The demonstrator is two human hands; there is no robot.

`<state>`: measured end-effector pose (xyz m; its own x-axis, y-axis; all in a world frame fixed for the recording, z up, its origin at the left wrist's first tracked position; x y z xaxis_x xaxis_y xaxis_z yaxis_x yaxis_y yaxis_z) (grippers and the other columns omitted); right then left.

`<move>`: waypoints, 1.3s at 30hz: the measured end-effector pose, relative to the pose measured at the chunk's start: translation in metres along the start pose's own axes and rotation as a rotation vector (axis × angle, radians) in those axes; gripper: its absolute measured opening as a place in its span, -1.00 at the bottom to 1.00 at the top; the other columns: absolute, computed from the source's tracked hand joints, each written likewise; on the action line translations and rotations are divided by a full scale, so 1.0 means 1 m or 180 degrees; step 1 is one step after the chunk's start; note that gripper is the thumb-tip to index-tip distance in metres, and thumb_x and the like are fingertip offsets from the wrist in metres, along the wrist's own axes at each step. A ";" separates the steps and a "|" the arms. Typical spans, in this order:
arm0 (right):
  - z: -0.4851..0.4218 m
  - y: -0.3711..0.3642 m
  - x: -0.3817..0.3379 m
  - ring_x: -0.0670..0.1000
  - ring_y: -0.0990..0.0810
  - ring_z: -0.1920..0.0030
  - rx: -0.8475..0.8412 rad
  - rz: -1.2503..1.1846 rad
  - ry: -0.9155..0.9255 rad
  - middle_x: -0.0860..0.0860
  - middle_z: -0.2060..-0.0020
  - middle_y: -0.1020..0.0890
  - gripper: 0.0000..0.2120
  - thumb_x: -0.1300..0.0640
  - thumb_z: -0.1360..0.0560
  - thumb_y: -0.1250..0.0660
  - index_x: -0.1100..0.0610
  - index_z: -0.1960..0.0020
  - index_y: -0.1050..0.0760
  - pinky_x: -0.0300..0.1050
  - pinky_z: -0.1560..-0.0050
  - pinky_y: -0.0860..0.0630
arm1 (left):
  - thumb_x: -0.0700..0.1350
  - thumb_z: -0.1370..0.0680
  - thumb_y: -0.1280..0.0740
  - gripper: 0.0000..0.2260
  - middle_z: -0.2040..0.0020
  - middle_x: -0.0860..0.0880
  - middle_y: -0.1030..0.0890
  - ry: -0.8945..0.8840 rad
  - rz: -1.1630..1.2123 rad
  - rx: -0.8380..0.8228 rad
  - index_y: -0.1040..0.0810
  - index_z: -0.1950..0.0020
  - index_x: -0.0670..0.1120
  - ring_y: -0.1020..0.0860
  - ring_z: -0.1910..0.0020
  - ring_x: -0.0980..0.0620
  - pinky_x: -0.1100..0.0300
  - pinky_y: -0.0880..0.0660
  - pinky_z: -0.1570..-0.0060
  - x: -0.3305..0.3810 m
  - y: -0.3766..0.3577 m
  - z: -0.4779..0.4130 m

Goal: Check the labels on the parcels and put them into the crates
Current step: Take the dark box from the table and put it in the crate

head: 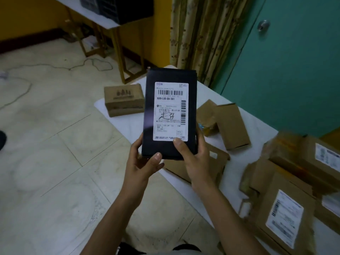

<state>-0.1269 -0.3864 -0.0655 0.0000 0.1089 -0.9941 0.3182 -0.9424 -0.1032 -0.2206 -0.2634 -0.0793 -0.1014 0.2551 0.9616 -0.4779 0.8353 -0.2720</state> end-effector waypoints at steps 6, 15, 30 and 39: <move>-0.027 -0.155 0.016 -0.14 -0.58 -0.17 -0.0506 -0.0061 -0.0061 -0.14 -0.20 -0.60 -0.35 0.00 -0.39 -0.44 -0.06 -0.44 -0.33 -0.25 0.05 -0.59 | 0.11 -0.34 -0.46 -0.43 -0.14 0.09 -0.62 -0.0162 0.0009 0.0539 -0.37 -0.31 0.18 -0.60 -0.14 -0.01 0.19 -0.58 0.09 0.040 0.137 -0.034; -0.051 -0.390 0.040 -0.11 -0.52 -0.26 -0.1690 0.0089 -0.0260 -0.20 -0.26 -0.53 -0.21 -0.04 -0.36 -0.47 -0.18 -0.49 -0.18 -0.08 -0.14 -0.58 | 0.22 -0.31 -0.44 -0.47 -0.08 0.27 -0.59 -0.0303 -0.0167 0.1329 -0.36 -0.23 0.35 -0.60 -0.10 0.11 0.31 -0.56 0.17 0.100 0.349 -0.079; -0.241 -0.596 0.100 -0.01 -0.61 -0.15 -0.1828 -0.0073 -0.0675 -0.07 -0.21 -0.59 -0.17 -0.12 -0.29 -0.51 -0.15 -0.48 -0.23 -0.15 0.10 -0.61 | 0.12 -0.38 -0.45 -0.46 -0.06 0.32 -0.59 -0.0427 -0.0421 0.1726 -0.33 -0.30 0.30 -0.59 -0.06 0.20 0.34 -0.54 0.18 0.141 0.512 -0.297; -0.437 -0.755 0.072 -0.14 -0.61 -0.12 -0.2311 -0.0110 -0.0573 -0.19 -0.15 -0.60 -0.28 -0.17 -0.34 -0.47 -0.24 -0.43 -0.25 -0.23 0.05 -0.60 | 0.04 -0.41 -0.39 -0.42 -0.12 0.17 -0.59 -0.0902 -0.0611 0.2133 -0.33 -0.41 0.08 -0.59 -0.08 0.17 0.32 -0.55 0.14 0.237 0.595 -0.501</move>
<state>0.0472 0.4710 -0.0441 -0.1566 0.0224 -0.9874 0.8610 -0.4868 -0.1476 -0.0915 0.5381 -0.0316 -0.1402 -0.0758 0.9872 -0.9294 0.3540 -0.1048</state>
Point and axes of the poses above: each hand's wrist, its own z-axis away from the middle knuckle, its own y-axis out of the back of the hand, x = y × z, the point moved 5 cm from there along -z, towards the middle knuckle
